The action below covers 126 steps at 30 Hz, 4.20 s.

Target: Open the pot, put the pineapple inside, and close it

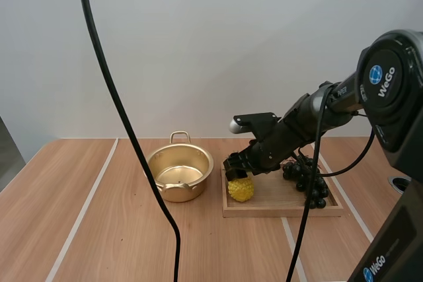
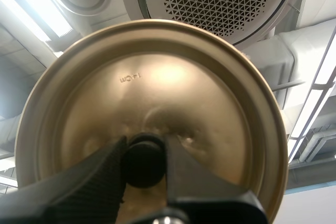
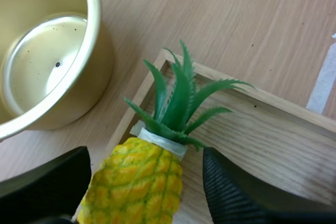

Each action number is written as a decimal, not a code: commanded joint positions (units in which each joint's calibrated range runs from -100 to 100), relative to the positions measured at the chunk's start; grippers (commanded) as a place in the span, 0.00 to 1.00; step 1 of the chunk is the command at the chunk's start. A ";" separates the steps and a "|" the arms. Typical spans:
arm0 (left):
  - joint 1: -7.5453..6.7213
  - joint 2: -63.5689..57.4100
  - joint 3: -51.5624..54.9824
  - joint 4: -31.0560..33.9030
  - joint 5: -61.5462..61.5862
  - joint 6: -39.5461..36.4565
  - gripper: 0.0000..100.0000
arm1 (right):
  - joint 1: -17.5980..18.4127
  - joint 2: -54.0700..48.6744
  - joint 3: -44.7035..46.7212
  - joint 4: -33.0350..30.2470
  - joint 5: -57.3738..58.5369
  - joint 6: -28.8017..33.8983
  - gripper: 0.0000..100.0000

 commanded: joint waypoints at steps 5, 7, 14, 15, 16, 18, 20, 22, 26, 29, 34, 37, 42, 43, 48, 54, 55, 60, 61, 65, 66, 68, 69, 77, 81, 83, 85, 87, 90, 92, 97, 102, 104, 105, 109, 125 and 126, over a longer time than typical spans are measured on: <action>0.01 -0.44 -0.44 0.35 0.41 -0.16 0.00 | 0.06 1.56 -0.16 -0.31 2.84 -0.74 1.00; 0.01 -0.44 -0.44 0.35 0.41 -0.16 0.00 | 0.06 3.12 -0.16 -0.31 3.10 -0.74 1.00; 0.01 -0.44 -0.44 0.35 0.41 -0.16 0.00 | 0.06 4.71 -0.55 -0.31 2.42 -2.30 1.00; 0.01 -0.44 -0.44 0.35 0.41 -0.16 0.00 | 0.06 4.71 -0.55 -0.31 2.42 -3.00 1.00; 0.01 -0.44 -0.44 0.35 0.41 -0.16 0.00 | 0.06 4.71 -0.55 -0.31 2.59 -3.35 1.00; 0.01 -0.44 -0.44 0.35 0.41 -0.16 0.00 | 0.06 4.71 -0.55 -0.41 3.52 -3.73 1.00; 0.01 -0.44 -0.44 0.35 0.41 -0.16 0.00 | 0.06 4.71 -0.55 -0.36 3.97 -3.52 0.51; 0.01 -0.44 -0.44 0.35 0.41 -0.16 0.00 | 0.06 4.71 -0.55 -0.36 3.81 -2.96 0.00; 0.01 -0.70 -0.44 0.35 0.44 -0.16 0.00 | 0.06 4.71 -0.61 -0.26 3.81 -2.49 0.00; 0.01 -1.13 -0.44 0.35 0.82 -0.16 0.00 | 0.06 4.12 -2.20 -0.38 5.48 -1.01 0.00; 0.01 -1.37 -0.44 0.46 0.82 -0.16 0.00 | 0.06 -1.64 -7.90 -0.37 9.24 1.37 0.00; 0.01 -1.37 -0.44 0.46 0.82 -0.16 0.00 | 0.06 -8.16 -12.19 -0.07 7.03 2.65 0.00; 0.01 -1.64 -0.44 1.22 1.77 -0.16 0.00 | 0.06 -20.61 -16.29 0.18 -11.02 5.29 0.00; 0.01 -1.74 -0.44 1.58 1.77 -0.16 0.00 | 0.06 -23.28 -16.27 0.18 -16.06 5.29 0.00; 0.01 -1.74 -0.44 2.58 1.77 -0.16 0.00 | 0.06 -33.35 -16.13 0.18 -37.93 5.41 0.00; 0.01 -1.74 -0.44 2.58 1.77 -0.16 0.00 | -1.32 -38.06 -16.13 0.18 -39.63 9.99 0.00; 0.01 -1.74 -0.44 2.58 1.77 -0.16 0.00 | -1.73 -38.05 -16.13 0.18 -39.63 10.57 0.00; 0.01 -1.74 -0.44 2.58 1.77 -0.16 0.00 | -2.01 -37.57 -16.13 0.73 -39.63 11.55 0.00; 0.01 -1.74 -0.44 2.58 1.77 -0.16 0.00 | -2.01 -37.30 -16.13 2.24 -39.63 11.55 0.00; 0.01 -1.74 -0.44 2.58 1.77 -0.16 0.00 | -1.83 -34.42 -18.27 3.70 -28.71 11.22 0.00; 0.01 -1.74 -0.44 2.58 1.77 -0.16 0.00 | -1.48 -33.33 -19.74 3.70 -22.87 11.17 0.00; 0.01 -1.74 -0.44 2.58 1.77 -0.16 0.00 | -0.56 -29.93 -23.10 3.83 -13.20 10.90 0.00; 0.01 -1.74 -0.44 2.58 1.77 -0.16 0.00 | -0.03 -28.40 -25.12 3.95 -8.54 10.34 0.00; 0.01 -1.90 -0.44 6.59 2.44 0.30 0.00 | 4.77 -13.01 -38.13 3.95 18.61 6.04 0.00; 0.01 -2.35 -0.44 6.59 6.71 0.30 0.00 | 6.63 -6.01 -42.18 3.80 29.26 6.04 0.00; 0.01 -2.46 -0.44 6.59 8.47 0.30 0.00 | 7.36 -2.87 -42.83 3.46 33.32 6.04 0.00; 0.01 -2.46 -0.44 6.59 8.47 0.30 0.00 | 8.15 -0.07 -42.81 3.46 34.68 6.04 0.00; 0.01 -2.46 -0.44 6.59 8.47 0.30 0.00 | 8.98 2.29 -42.81 2.53 34.93 5.92 0.00; 0.01 -2.46 -0.44 6.59 8.47 0.30 0.00 | 10.71 5.82 -42.81 0.03 35.14 5.09 0.00; 0.01 -2.46 -0.44 6.59 8.47 0.30 0.00 | 11.89 8.19 -42.81 -1.60 35.26 5.09 0.00; 0.01 -2.46 -0.44 6.59 8.47 0.30 0.00 | 14.27 13.14 -42.81 -7.47 35.26 5.09 0.00; 0.01 -2.46 -0.44 6.59 8.68 0.30 0.00 | 15.22 17.28 -42.81 -14.85 35.64 6.54 0.00; 0.01 -2.46 -0.44 6.59 8.68 0.30 0.00 | 15.22 18.89 -42.81 -17.55 35.64 7.53 0.00; 0.01 -2.46 -0.44 6.59 8.68 0.30 0.00 | 15.22 19.57 -42.81 -18.46 35.64 7.65 0.00; 0.01 -2.46 -0.44 6.59 9.19 0.30 0.00 | 15.22 22.00 -42.59 -20.50 35.64 7.85 0.00; 0.01 -2.46 -0.44 6.59 10.96 0.30 0.00 | 15.22 26.35 -41.94 -20.92 34.73 7.76 0.00; 0.01 -2.46 -0.44 6.59 10.96 0.30 0.00 | 15.22 26.35 -41.94 -20.92 35.54 7.76 0.00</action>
